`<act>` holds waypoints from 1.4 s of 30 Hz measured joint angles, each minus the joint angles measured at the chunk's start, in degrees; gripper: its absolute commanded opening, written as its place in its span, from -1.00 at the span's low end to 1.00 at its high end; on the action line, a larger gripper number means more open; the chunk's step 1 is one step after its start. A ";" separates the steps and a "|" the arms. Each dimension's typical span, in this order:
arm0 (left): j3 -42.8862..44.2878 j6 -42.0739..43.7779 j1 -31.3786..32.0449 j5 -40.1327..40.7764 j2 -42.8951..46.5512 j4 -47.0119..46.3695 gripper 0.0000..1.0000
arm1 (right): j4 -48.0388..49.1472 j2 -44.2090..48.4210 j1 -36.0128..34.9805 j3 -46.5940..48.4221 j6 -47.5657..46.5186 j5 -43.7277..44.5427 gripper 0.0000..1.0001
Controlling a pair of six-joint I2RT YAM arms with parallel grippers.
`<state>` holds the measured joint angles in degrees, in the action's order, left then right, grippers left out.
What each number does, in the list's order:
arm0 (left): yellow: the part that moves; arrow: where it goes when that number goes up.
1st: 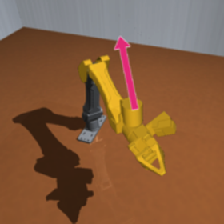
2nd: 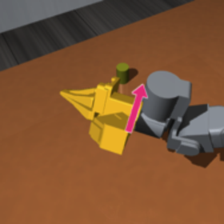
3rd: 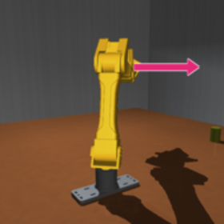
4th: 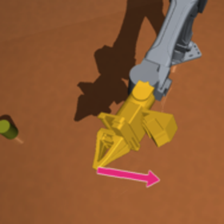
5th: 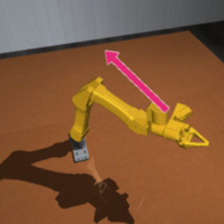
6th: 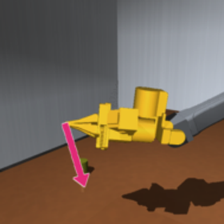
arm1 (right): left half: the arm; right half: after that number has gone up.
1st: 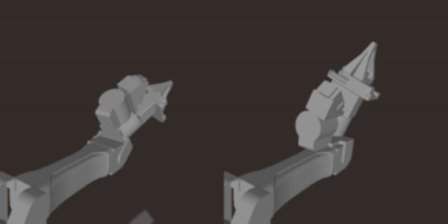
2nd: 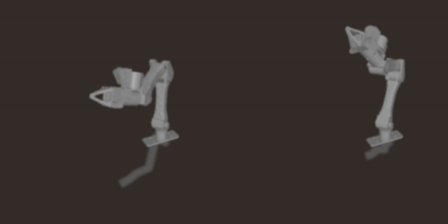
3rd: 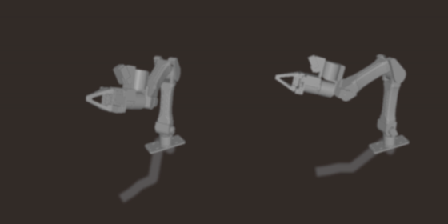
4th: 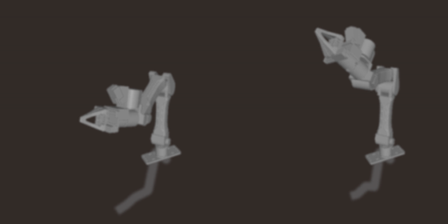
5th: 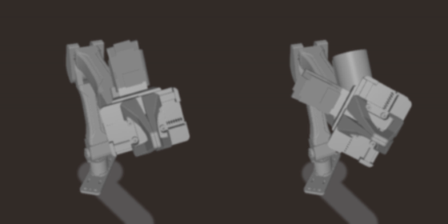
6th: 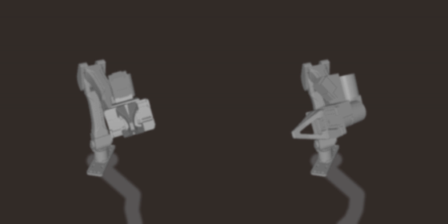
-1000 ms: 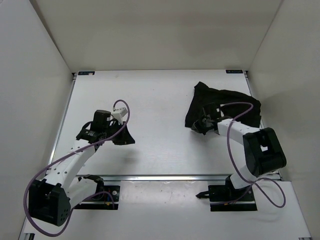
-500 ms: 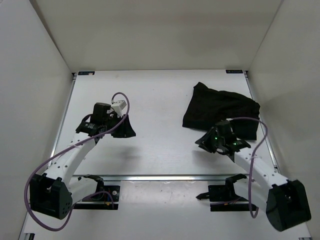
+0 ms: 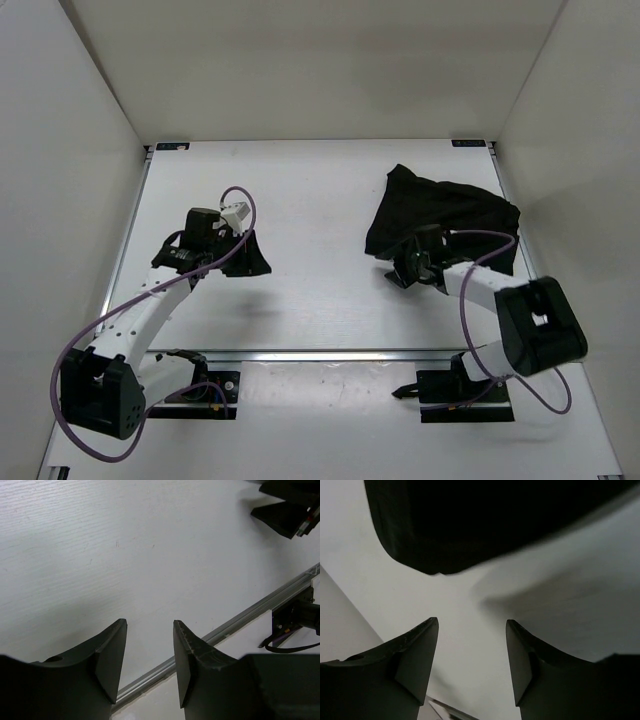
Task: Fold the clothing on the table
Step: Grab the skirt from the pile, then move the skirt to the center of the board
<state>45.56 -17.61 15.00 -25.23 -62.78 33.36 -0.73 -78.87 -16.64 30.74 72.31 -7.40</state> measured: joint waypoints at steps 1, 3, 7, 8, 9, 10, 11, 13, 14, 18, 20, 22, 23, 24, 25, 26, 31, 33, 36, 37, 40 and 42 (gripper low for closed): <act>-0.09 -0.04 -0.22 -0.02 -0.02 0.07 0.07 | 1.16 -1.66 -0.39 0.96 1.16 0.35 0.08; -0.09 -0.04 -0.61 0.00 -0.02 0.04 0.07 | 3.43 -5.77 -1.40 3.13 4.07 1.66 0.08; 0.07 0.15 -1.42 0.02 -0.11 0.57 0.05 | 5.01 -12.02 -2.86 8.46 9.66 5.27 0.07; 0.24 0.22 -1.60 0.07 -0.26 0.94 0.07 | 5.55 -13.16 -2.97 9.49 10.38 6.21 0.05; 0.46 0.39 -1.79 0.09 -0.52 1.14 0.06 | 6.67 -14.23 -2.95 10.10 10.67 6.99 0.00; 0.70 0.46 -1.81 0.15 -0.85 1.25 0.06 | 8.04 -15.15 -2.84 10.45 10.40 7.15 -0.08; 0.98 0.55 -1.88 0.20 -1.29 1.38 0.05 | 8.98 -16.04 -2.58 10.80 9.97 7.02 -0.34; 1.46 0.61 -2.05 0.20 -2.14 1.40 0.04 | 9.99 -18.49 -1.36 12.48 7.96 6.03 -0.92; 1.75 0.61 -2.16 0.17 -2.62 1.40 0.05 | 10.03 -19.76 -0.61 13.35 6.86 5.40 -1.00; 2.16 0.63 -2.78 -0.04 -3.41 1.40 0.05 | 10.16 -21.86 1.86 14.82 1.62 0.46 -1.00; 2.21 0.72 -3.39 -0.07 -3.37 1.38 0.05 | 8.98 -21.81 1.95 15.39 -1.92 -2.01 -1.00; 2.21 0.92 -3.96 -0.07 -3.37 1.42 0.05 | 6.21 -21.27 0.52 16.39 -6.34 -4.46 -1.00; 2.21 1.03 -4.17 -0.04 -3.37 1.40 0.07 | 4.20 -20.63 -0.83 16.96 -8.59 -5.70 -1.00; 2.21 1.11 -4.26 -0.04 -3.37 1.40 0.08 | 1.79 -19.74 -2.62 17.57 -11.15 -7.06 -1.00; 2.21 1.20 -4.20 -0.02 -3.37 1.42 0.09 | -0.74 -18.78 -4.70 18.32 -13.27 -8.55 -1.00; 2.23 1.29 -3.89 0.00 -3.43 1.42 0.08 | -3.65 -17.84 -6.97 19.28 -15.65 -9.94 -1.00; 3.39 1.49 -0.61 -0.02 -6.51 0.92 0.12 | -16.06 -9.55 -16.63 17.75 -24.96 -14.40 -1.00; 3.67 1.20 1.27 0.02 -8.81 0.44 0.13 | -18.91 -2.43 -15.78 11.15 -26.56 -16.33 -1.00; 4.02 0.33 2.97 0.20 -11.96 -0.90 0.15 | -25.53 7.80 -9.27 1.44 -28.09 -16.57 -1.00; 4.33 -0.02 3.26 0.20 -13.11 -1.42 0.13 | -27.71 10.95 -6.25 -1.20 -28.81 -16.24 -1.00; 6.56 -0.87 3.58 0.46 -17.75 -3.06 0.14 | -32.33 17.66 0.70 -5.68 -30.91 -16.22 -1.00; 8.85 -1.16 3.74 0.66 -21.53 -4.33 0.15 | -34.69 20.06 4.48 -6.62 -32.72 -16.48 -1.00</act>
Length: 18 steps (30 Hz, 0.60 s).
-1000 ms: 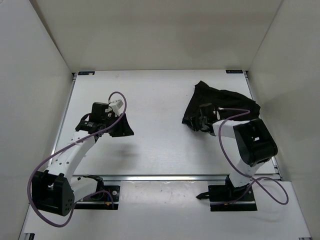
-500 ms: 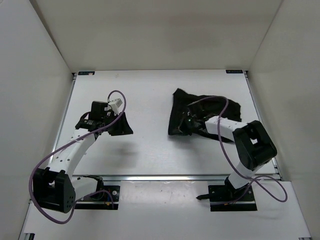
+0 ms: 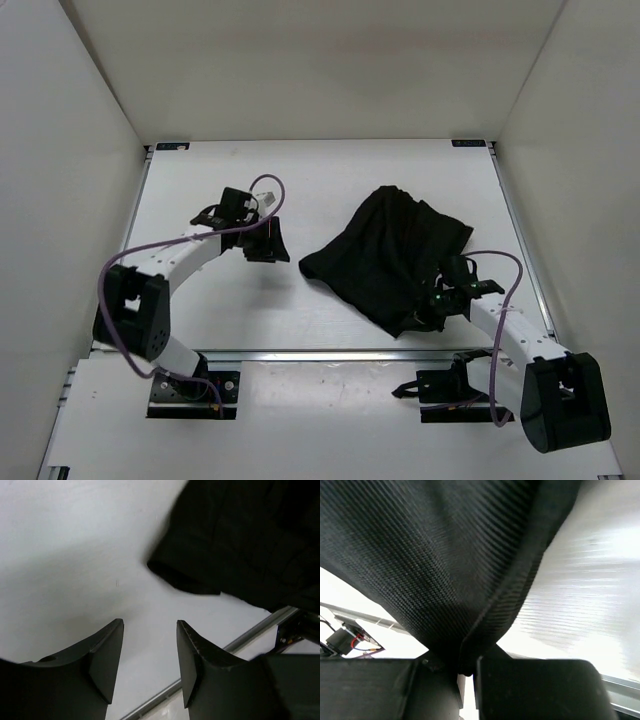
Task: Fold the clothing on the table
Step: Flatten the skirt out
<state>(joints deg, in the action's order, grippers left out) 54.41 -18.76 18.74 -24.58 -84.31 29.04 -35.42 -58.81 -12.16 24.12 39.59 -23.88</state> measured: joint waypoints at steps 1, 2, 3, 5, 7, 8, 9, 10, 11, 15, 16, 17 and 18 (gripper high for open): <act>1.14 -0.13 0.22 0.04 -1.86 -0.52 0.17 | -0.63 0.33 1.20 -0.02 -0.83 0.11 -0.99; 2.38 -0.24 0.57 0.07 -3.93 -1.07 0.19 | -0.92 0.33 1.77 -0.02 -1.49 0.13 -1.00; 3.23 -0.48 1.07 0.04 -5.77 -1.68 0.20 | -1.16 0.09 1.81 -0.02 -2.19 0.04 -0.99; 4.00 -1.25 2.25 0.00 -8.79 -3.06 0.22 | -1.44 -0.63 1.62 0.00 -3.02 0.02 -1.00; 4.00 -2.34 3.58 -0.22 -11.17 -4.09 0.22 | -1.53 -1.66 0.92 0.15 -3.52 0.26 -1.00; 4.00 -3.04 4.15 -0.39 -12.20 -4.55 0.24 | -1.57 -2.10 0.66 0.24 -3.69 0.28 -0.98; 4.00 -3.72 4.59 -0.52 -13.11 -5.09 0.23 | -1.60 -2.34 0.57 0.33 -3.80 0.28 -1.00; 4.00 -4.59 5.07 -0.63 -13.97 -5.86 0.23 | -1.53 -2.47 0.48 0.37 -3.82 0.26 -0.99; 4.00 -5.42 5.46 -0.76 -14.67 -6.67 0.21 | -1.49 -2.47 0.33 0.37 -3.89 0.26 -1.00; 4.00 -9.40 6.29 -1.40 -17.97 -11.30 0.15 | -1.51 -2.43 0.63 0.39 -4.33 0.24 -1.00; 4.09 -10.43 6.40 -1.55 -18.97 -12.39 -0.21 | -1.60 -2.32 0.79 0.39 -4.61 0.22 -1.00; 4.22 -11.65 6.58 -1.75 -20.26 -13.64 -0.74 | -1.66 -2.10 1.07 0.39 -4.94 0.07 -1.00; 4.39 -12.85 6.62 -2.03 -21.55 -14.86 -1.00 | -1.68 -1.77 1.40 0.39 -5.25 -0.11 -1.00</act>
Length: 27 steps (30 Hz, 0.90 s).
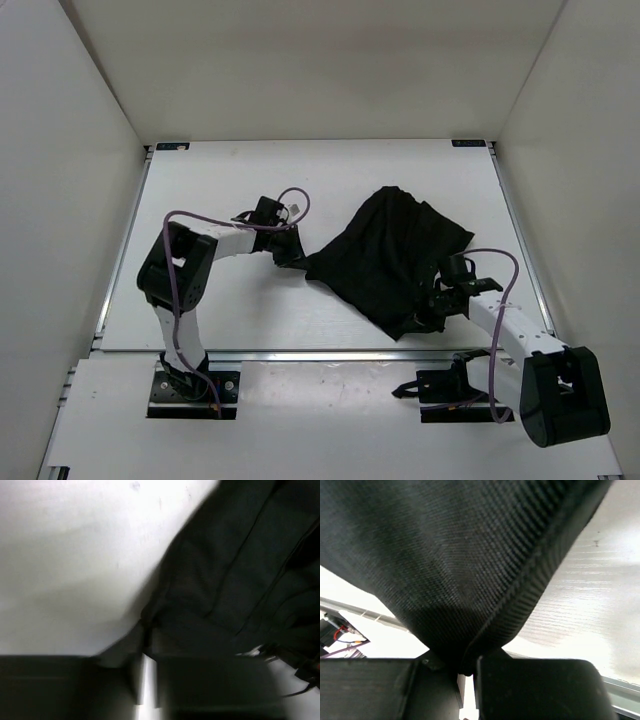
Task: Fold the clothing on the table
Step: Flatten the skirt out
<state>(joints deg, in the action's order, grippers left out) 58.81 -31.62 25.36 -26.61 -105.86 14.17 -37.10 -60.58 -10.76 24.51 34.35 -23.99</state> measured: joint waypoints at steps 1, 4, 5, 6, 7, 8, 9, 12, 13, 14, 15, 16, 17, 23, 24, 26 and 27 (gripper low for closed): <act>0.37 -0.66 -0.02 -0.83 -1.42 -1.03 -1.00 | -0.07 0.39 0.37 0.04 -0.35 -0.37 -1.00; 3.19 -2.08 -0.70 -3.02 -3.63 -1.73 -1.00 | -2.14 1.29 2.43 3.04 -2.12 -2.12 -1.00; 4.74 -2.12 -1.01 -3.02 -3.56 -0.85 -1.00 | -3.13 1.31 3.74 5.40 -2.97 -3.10 -1.00; 6.97 -2.01 -1.60 -2.93 -3.13 0.42 -1.00 | -4.70 1.29 5.33 8.79 -3.61 -4.15 -0.99; 9.92 -1.86 -2.54 -2.86 -2.45 2.03 -1.00 | -5.75 1.18 6.99 13.14 -4.37 -5.16 -1.00; 13.38 -1.79 -3.76 -2.80 -1.42 3.54 -1.00 | -6.36 0.96 9.16 18.38 -4.81 -6.93 -1.00; 16.48 -1.68 -5.03 -2.69 -0.09 4.57 -1.00 | -5.99 0.83 11.26 23.52 -5.22 -8.81 -1.00; 25.38 -1.79 -9.18 -3.52 7.17 6.60 -1.00 | -2.82 0.50 16.06 36.61 -4.79 -14.80 -1.00; 27.26 -1.88 -10.05 -3.78 10.62 6.84 -1.00 | -1.55 0.50 16.61 39.89 -4.20 -16.74 -1.00; 28.33 -1.86 -10.60 -3.58 14.27 6.86 -1.00 | -0.48 0.68 16.68 42.07 -3.56 -18.27 -1.00; 28.81 -1.86 -11.17 -3.08 18.53 6.80 -1.00 | 0.61 1.05 16.55 43.60 -2.56 -19.69 -1.00; 28.81 -1.92 -11.69 -2.78 22.75 6.88 -1.00 | 1.86 1.73 16.44 44.50 -0.96 -21.29 -0.99; 28.76 -1.97 -12.02 -2.56 26.71 7.28 -1.00 | 3.08 2.56 16.44 44.65 0.61 -22.71 -1.00; 26.64 -1.90 -11.93 -0.50 40.30 8.26 -1.00 | 11.56 6.23 16.11 43.87 10.82 -30.03 -1.00; 26.18 -1.88 -12.13 -0.11 40.46 8.31 -1.00 | 13.07 6.05 15.41 43.50 11.82 -30.38 -0.99; 24.68 -1.88 -12.70 0.68 39.41 8.50 -1.00 | 16.41 4.83 12.76 42.34 13.94 -30.49 -1.00; 23.74 -1.88 -13.07 0.79 38.29 8.63 -1.00 | 18.16 3.56 11.23 41.79 15.04 -30.45 -1.00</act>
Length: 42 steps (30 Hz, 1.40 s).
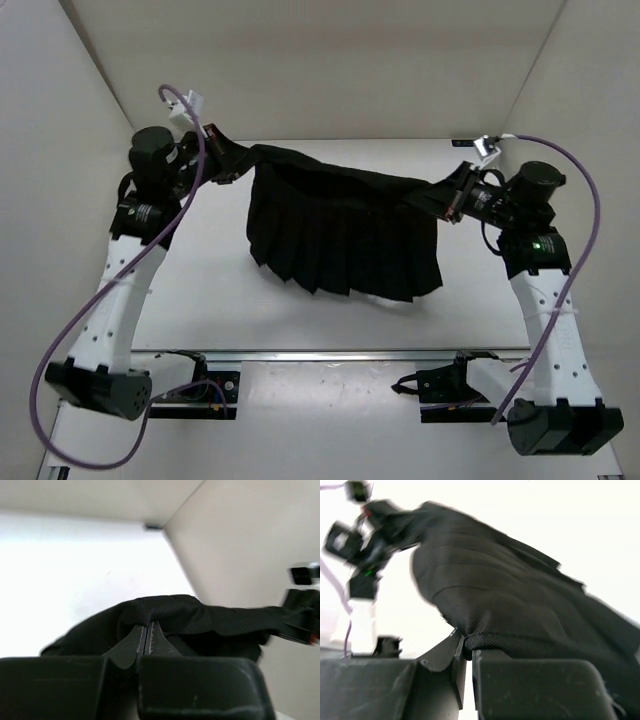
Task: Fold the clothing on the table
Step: Flatten the skirt out
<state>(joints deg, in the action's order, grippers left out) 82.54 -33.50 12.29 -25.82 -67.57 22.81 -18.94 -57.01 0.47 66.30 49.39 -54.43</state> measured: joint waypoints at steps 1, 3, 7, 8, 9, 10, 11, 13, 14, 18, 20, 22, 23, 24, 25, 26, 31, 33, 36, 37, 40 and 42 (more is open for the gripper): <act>-0.79 0.00 -0.37 0.04 -1.44 0.20 -1.00 | 1.46 -1.42 -1.31 -0.31 0.66 0.00 -1.00; -1.73 0.04 -1.38 0.04 -5.70 1.33 -1.00 | 4.48 -5.90 -3.87 -0.13 1.81 -0.04 -1.00; 3.72 1.33 -3.54 0.09 -17.90 6.03 -1.00 | 5.60 -20.90 -6.71 7.06 2.60 0.02 -1.00; 7.52 1.70 -4.11 0.15 -21.68 7.52 -1.00 | 5.44 -25.46 -7.21 10.91 2.51 0.11 -1.00; 10.84 1.99 -4.59 0.20 -24.59 8.17 -1.00 | 4.68 -28.96 -7.34 14.47 2.25 0.15 -1.00; 14.12 2.08 -5.14 0.33 -27.10 8.61 -1.00 | 3.85 -32.44 -7.54 18.82 2.05 0.00 -0.99; 17.09 2.12 -5.64 0.48 -28.94 9.18 -1.00 | 3.34 -35.19 -7.58 22.88 1.73 -0.15 -1.00; 22.93 2.27 -6.78 0.70 -31.34 10.03 -1.00 | 1.81 -39.93 -7.28 31.76 1.38 -0.81 -1.00; 25.07 2.36 -7.32 0.72 -31.54 10.12 -1.00 | 1.44 -41.11 -6.88 34.80 1.16 -1.29 -1.00; 26.43 2.91 -8.44 0.50 -28.11 9.44 -1.00 | 2.01 -39.47 -4.39 35.28 -0.26 -3.04 -1.00; 22.62 3.41 -7.61 0.35 -24.70 7.67 -1.00 | 3.89 -36.41 -3.39 28.79 -0.79 -3.76 -1.00; 14.16 3.82 -6.14 0.50 -19.58 5.16 -1.00 | 5.64 -33.51 -2.64 20.33 -1.01 -4.17 -1.00; 8.31 3.93 -5.29 0.72 -16.46 3.89 -1.00 | 5.86 -32.09 -2.34 15.58 -1.49 -4.04 -1.00; 1.11 3.98 -4.37 1.01 -13.07 2.03 -0.96 | 5.66 -31.04 -2.23 10.95 -2.27 -3.76 -1.00; -5.62 3.96 -3.48 1.29 -9.94 1.22 -0.80 | 5.14 -30.08 -2.23 6.19 -3.37 -3.02 -0.95; -12.31 3.96 -2.69 1.51 -7.10 0.48 -0.32 | 3.78 -29.27 -2.25 1.84 -4.76 -1.90 -0.69; -41.11 4.33 -2.40 1.81 1.90 0.96 0.23 | -9.90 -26.32 -3.93 -14.14 -14.19 8.04 -0.09; -45.27 4.68 -3.45 1.60 2.12 2.67 0.29 | -14.25 -24.33 -4.26 -17.68 -17.25 11.87 0.04; -45.51 5.66 -3.76 1.68 1.97 2.71 0.44 | -18.47 -20.92 -3.26 -19.34 -19.98 17.55 0.08; -44.98 5.95 -3.56 1.62 1.62 2.34 0.54 | -19.02 -20.17 -3.10 -19.34 -20.63 19.26 0.10; -43.52 6.54 -2.67 1.68 -1.05 -0.20 0.54 | -19.50 -18.84 -2.93 -19.56 -21.29 23.56 0.11; -43.32 6.75 -1.57 2.23 -3.74 -1.92 0.53 | -18.49 -18.75 -3.39 -20.63 -21.31 25.20 0.11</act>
<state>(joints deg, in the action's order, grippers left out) 39.22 -26.74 10.72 -23.59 -71.31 20.88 -37.43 -75.77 -2.92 45.67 28.08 -29.23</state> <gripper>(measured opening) 0.765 0.553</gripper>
